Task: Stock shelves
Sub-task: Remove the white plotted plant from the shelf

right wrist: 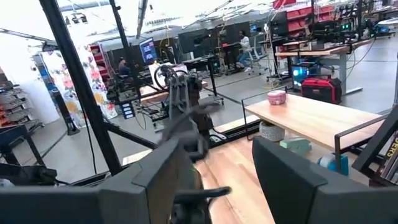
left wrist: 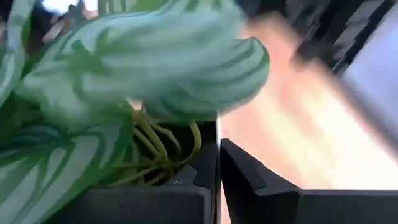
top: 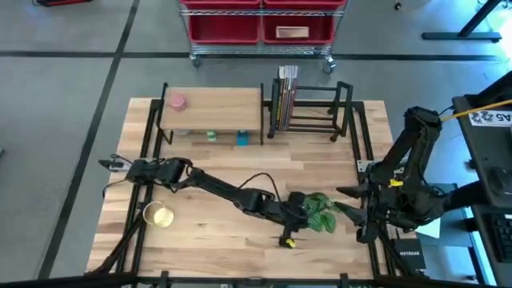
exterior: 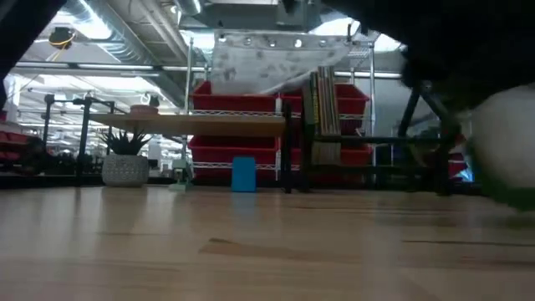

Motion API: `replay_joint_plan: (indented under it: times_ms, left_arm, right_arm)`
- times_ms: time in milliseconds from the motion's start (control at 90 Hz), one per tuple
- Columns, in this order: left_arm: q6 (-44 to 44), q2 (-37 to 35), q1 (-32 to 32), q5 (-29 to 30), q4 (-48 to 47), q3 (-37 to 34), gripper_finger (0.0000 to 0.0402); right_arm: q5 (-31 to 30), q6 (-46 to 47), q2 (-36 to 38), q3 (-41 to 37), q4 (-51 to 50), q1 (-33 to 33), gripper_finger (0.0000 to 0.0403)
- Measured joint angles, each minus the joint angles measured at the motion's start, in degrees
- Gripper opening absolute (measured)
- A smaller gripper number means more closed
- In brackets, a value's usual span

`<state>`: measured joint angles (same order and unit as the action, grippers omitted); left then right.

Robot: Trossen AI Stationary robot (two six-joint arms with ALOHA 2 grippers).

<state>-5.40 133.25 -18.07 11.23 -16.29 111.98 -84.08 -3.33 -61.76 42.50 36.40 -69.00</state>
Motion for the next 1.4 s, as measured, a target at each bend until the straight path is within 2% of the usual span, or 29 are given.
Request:
replay_joint_plan:
  times_ms: [67, 156, 300, 389, 489, 589, 767, 922, 1111, 1289, 1400]
  left_arm:
    - [1.0, -2.8, -0.7, 4.2, -9.7, 0.0, 0.0000]
    - [5.6, -5.2, -1.8, 6.2, -22.6, 0.2, 0.0000]
    - [15.0, -5.8, -4.6, 10.8, -38.6, -0.1, 0.0000]
    - [17.9, -6.2, -5.8, 11.7, -40.1, -0.1, 0.0000]
    - [20.1, -6.4, -6.3, 10.1, -38.6, -1.7, 0.0000]
    - [23.4, -6.6, -7.1, 10.3, -41.8, -1.9, 0.0000]
    - [32.4, -12.1, -12.7, 10.4, -47.9, -1.8, 0.0000]
    - [49.3, -15.6, -21.1, 10.2, -54.5, -1.8, 0.0000]
    - [76.1, -15.8, -32.8, 11.1, -56.8, -2.2, 0.0000]
    - [100.0, -15.7, -43.0, 14.2, -58.4, -5.5, 0.0000]
    - [110.6, -15.7, -48.1, 15.9, -58.4, -8.6, 0.0000]
  right_arm:
    - [0.0, 0.2, -0.1, 0.0, -1.2, 0.0, 0.0186]
    - [0.0, 0.3, -0.2, 0.0, -2.0, 0.0, 0.0186]
    - [0.0, 2.9, -0.8, 0.0, -4.8, 0.0, 0.0186]
    - [0.0, 3.3, -1.6, 0.0, -5.4, 0.0, 0.0186]
    - [0.1, 3.4, -2.8, 0.0, -5.4, 0.0, 0.0186]
    - [0.0, 3.8, -3.3, 0.0, -5.0, 0.0, 0.0186]
    - [0.2, 4.6, -3.6, 0.0, -5.3, 0.0, 0.0186]
    - [0.2, 4.6, -3.8, 0.0, -6.4, 0.0, 0.0186]
    - [0.1, 4.5, -3.8, 0.0, -7.6, 0.1, 0.0186]
    - [0.0, 4.4, -3.8, 0.0, -7.9, 0.1, 0.0186]
    - [0.1, 4.4, -3.8, 0.0, -8.0, 0.5, 0.0186]
